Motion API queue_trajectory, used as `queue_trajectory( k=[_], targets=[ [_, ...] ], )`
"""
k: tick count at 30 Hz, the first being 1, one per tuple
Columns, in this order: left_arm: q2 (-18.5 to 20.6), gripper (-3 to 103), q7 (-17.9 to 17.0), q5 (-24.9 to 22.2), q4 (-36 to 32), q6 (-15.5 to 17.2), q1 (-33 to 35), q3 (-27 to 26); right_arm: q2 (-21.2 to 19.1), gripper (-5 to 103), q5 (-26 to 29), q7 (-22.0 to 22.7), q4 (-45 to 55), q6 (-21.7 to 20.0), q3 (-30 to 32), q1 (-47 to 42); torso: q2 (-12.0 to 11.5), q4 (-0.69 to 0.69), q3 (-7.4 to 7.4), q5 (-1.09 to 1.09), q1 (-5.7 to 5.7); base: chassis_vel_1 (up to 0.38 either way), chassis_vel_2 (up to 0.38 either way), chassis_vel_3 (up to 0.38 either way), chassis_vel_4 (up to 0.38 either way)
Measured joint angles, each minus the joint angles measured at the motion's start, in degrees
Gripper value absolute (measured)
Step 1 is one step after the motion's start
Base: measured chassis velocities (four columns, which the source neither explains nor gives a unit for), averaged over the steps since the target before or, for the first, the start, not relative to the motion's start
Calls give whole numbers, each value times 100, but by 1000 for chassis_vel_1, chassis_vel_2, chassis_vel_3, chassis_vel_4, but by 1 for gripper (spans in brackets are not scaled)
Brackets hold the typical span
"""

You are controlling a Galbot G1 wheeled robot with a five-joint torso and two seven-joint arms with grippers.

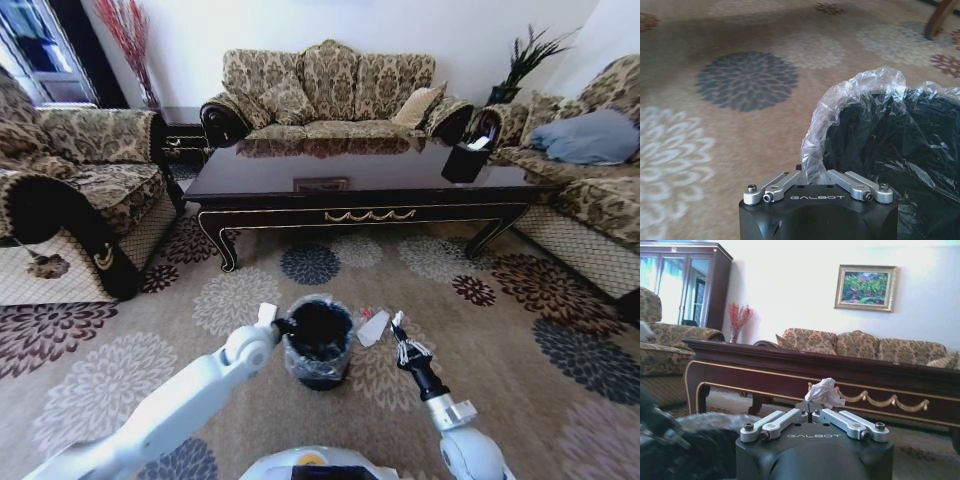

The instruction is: Move to the front of the table and pick up the trash from the floor, then place it into the trash bin.

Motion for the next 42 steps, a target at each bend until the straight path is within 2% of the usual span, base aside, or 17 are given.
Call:
queue_trajectory(
  k=[7, 11, 20, 22, 26, 27, 29, 31, 33, 34, 36, 37, 40, 42],
  targets=[
    [-292, 3, -220, -300, 209, 41, -354, 398, 120, 0, -223, -96, 309, 178, -118, -334, 0, -1, 0, 0, 0, 0, 0, 0, 0],
    [-452, 3, -459, -646, 289, 77, -620, 609, 169, 0, -355, -194, 297, 318, -227, -455, 0, 0, 0, -1, 0, 0, 0, 0, 0],
    [-534, 3, -619, -788, 158, 123, -866, 871, 225, 0, -497, -226, 123, 379, -344, -458, 0, 0, 0, 0, 0, 0, 0, 0, 0],
    [-533, 3, -640, -812, 137, 123, -866, 878, 228, -3, -504, -226, 103, 385, -344, -457, 0, 0, 0, -1, 0, 0, 0, 0, 0],
    [-495, 3, -680, -809, 33, 123, -733, 877, 244, 18, -536, -226, 38, 448, -347, -499, 0, 0, 0, -1, 0, 0, 0, 0, 0],
    [-495, 3, -680, -809, 33, 123, -733, 877, 244, 18, -536, -226, 38, 448, -347, -499, 0, 0, 0, -1, 0, 0, 0, 0, 0],
    [-449, 3, -680, -777, -22, 124, -683, 856, 243, 30, -538, -225, 82, 446, -352, -519, 0, 0, 0, -2, 0, 0, 0, 0, 0],
    [-431, 3, -679, -771, -44, 124, -681, 844, 239, 30, -537, -224, 110, 437, -352, -519, 0, 0, 0, -1, 0, 0, 0, 0, 0],
    [-403, 3, -669, -768, -59, 124, -701, 817, 230, 40, -518, -218, 174, 408, -339, -517, 0, 0, 0, -2, 0, 0, 0, 0, 0],
    [-397, 3, -663, -775, -47, 125, -763, 785, 226, 51, -492, -214, 225, 390, -327, -531, 0, 0, 0, -1, 0, 0, 0, 0, 0],
    [-396, 3, -662, -779, -44, 126, -779, 779, 226, 51, -489, -215, 235, 387, -323, -546, 0, 0, 0, -2, 0, 0, 0, 0, 0],
    [-395, 3, -660, -780, -44, 126, -785, 778, 226, 62, -489, -220, 240, 387, -320, -558, 0, 0, 0, -1, 0, 0, 0, 0, 0],
    [-393, 3, -658, -785, -56, 129, -790, 780, 221, 78, -495, -286, 254, 390, -296, -600, 1, 0, 0, -1, 0, 0, 0, 0, 0],
    [-393, 3, -658, -785, -58, 130, -790, 786, 212, 78, -498, -320, 254, 404, -285, -604, 1, 0, 0, -1, 0, 0, 0, 0, 0]
  ],
)
